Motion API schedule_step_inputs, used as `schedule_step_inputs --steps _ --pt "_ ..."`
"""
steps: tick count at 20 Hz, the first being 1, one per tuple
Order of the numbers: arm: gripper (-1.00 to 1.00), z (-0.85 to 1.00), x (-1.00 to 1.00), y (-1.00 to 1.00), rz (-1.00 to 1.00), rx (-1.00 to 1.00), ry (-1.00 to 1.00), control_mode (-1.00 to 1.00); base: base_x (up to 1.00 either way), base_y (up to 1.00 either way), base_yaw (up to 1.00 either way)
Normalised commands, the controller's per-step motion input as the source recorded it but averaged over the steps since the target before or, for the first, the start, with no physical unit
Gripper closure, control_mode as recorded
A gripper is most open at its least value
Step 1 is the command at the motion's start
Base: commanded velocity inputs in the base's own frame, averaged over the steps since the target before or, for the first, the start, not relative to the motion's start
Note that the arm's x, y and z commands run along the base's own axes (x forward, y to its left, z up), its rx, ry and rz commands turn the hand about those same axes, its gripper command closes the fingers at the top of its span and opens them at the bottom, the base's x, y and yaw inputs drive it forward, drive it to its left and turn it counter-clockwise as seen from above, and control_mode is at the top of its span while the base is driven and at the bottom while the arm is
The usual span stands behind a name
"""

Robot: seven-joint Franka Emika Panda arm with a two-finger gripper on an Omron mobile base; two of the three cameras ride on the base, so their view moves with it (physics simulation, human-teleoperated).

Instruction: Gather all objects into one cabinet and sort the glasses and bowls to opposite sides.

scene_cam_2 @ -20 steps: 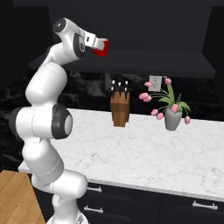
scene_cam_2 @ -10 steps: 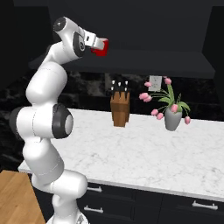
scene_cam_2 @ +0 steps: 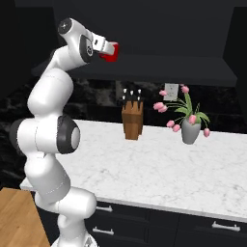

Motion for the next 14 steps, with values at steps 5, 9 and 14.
schedule_step_inputs --steps 5,9,14 --pt "1.0 0.07 -0.46 0.0 0.01 0.0 0.0 -1.0 0.0 0.0 0.0" --pt "1.0 0.04 -0.58 0.0 0.04 0.0 0.0 -1.0 0.0 0.0 0.0" --pt "1.0 0.08 -0.57 0.0 0.03 0.0 0.0 -1.0 0.0 0.0 0.0"
